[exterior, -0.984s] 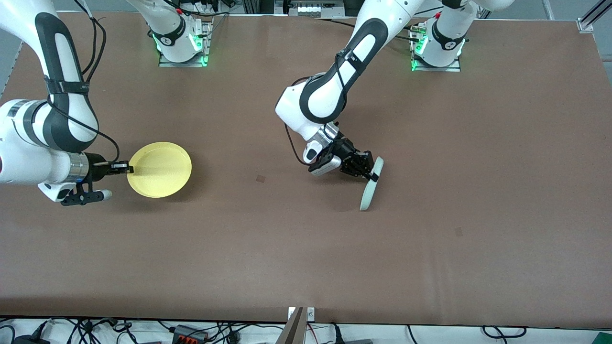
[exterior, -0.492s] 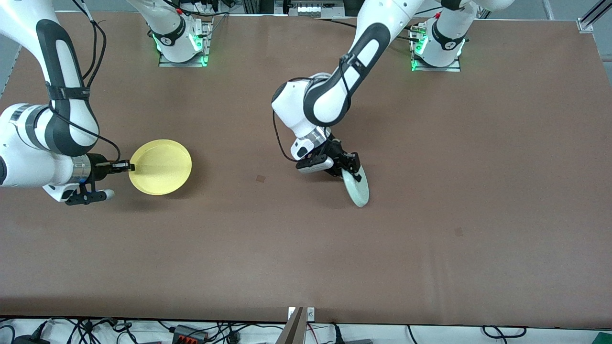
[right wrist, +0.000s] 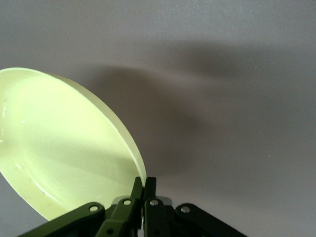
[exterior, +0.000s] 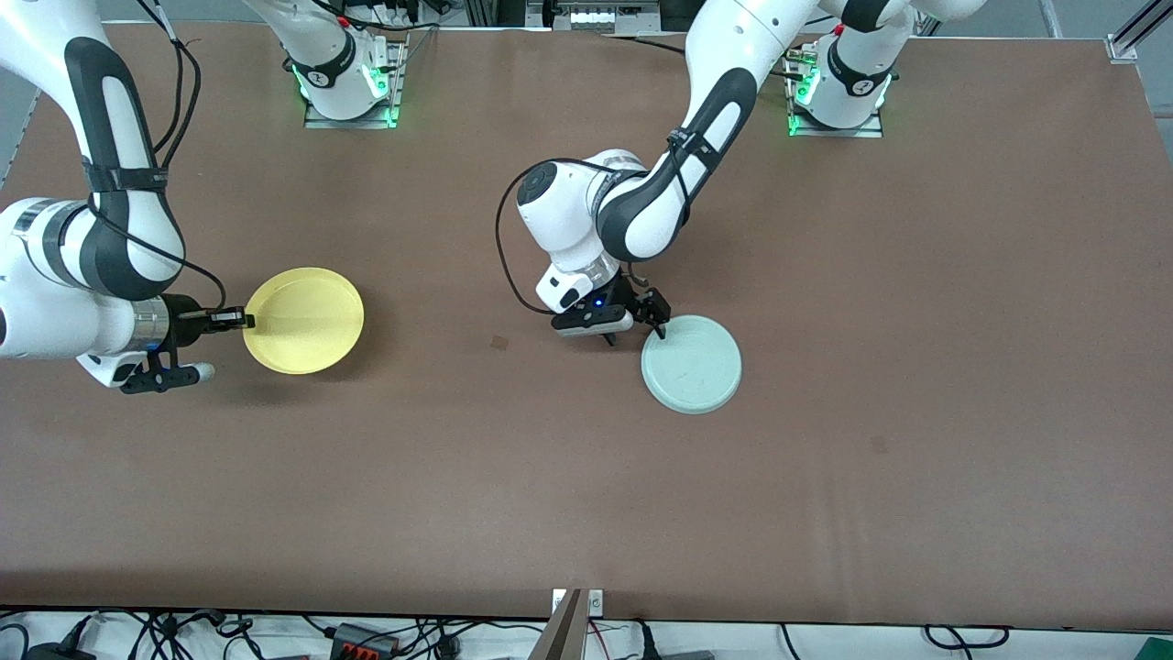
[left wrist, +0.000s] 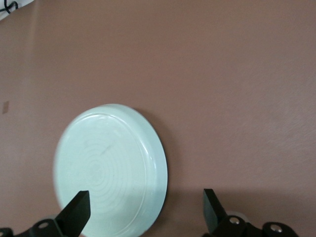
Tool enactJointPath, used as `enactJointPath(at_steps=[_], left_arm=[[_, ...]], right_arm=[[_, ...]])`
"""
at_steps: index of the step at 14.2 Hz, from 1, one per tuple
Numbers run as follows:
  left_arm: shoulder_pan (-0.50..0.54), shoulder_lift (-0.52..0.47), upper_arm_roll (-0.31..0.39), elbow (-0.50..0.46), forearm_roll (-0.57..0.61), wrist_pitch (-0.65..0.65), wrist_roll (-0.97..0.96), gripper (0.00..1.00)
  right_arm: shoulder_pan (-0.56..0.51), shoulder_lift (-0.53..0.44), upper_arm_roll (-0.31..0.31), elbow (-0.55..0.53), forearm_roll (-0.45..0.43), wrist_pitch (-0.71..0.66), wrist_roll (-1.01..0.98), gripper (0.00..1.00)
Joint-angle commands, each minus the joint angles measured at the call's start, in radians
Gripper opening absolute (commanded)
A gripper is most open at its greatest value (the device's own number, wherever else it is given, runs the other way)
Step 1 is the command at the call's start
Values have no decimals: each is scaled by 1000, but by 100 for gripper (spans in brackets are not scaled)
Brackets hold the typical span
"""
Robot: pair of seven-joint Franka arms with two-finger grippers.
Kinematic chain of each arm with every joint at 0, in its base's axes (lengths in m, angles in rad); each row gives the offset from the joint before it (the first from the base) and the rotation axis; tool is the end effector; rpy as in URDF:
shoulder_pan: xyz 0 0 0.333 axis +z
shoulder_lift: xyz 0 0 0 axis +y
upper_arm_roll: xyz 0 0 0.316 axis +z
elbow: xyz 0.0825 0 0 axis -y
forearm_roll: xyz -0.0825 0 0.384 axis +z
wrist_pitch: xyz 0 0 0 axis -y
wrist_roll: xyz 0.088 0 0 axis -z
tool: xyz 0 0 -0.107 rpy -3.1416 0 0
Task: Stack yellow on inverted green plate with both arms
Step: 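Lift and flip the green plate upside down with the left gripper, then set the inverted green plate down and open the left gripper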
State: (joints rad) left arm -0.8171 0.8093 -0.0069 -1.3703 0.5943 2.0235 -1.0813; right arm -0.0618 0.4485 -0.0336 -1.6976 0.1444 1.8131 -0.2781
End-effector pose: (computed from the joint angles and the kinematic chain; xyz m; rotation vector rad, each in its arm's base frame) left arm 0.5161 -0.5085 0.2280 -2.6897 0.0662 -0.4477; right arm 0.6255 -0.0461 0.3131 -2.9245 -0.1835 0.4503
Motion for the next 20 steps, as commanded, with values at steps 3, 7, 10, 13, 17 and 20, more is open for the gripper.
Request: enactJointPath(at_steps=[3,7,10,13,17,20], left_arm=[[82,-79,-15,57,-86,-18,102,100],[225,-191,-15,40,-238,-101,401,100],[338,-245,-15,39,-358,-155,573,100],[473,-294,-15,7,-461,-161,785,100],[596,-412,-15,-143,-467,-161,928,100],[621,-551,-16,-281,-470,-160,958,100]], right_arm=[[20,6,7,44,14,-26,-4,0],[135,48,8,107,21,-28,80,0],[262,90,8,171,119,-26,192,0],[370,165,8,245,228,-8,292,0],[491,312,8,430,305,0,401,0],[556,389,8,527,377,31,494,0]])
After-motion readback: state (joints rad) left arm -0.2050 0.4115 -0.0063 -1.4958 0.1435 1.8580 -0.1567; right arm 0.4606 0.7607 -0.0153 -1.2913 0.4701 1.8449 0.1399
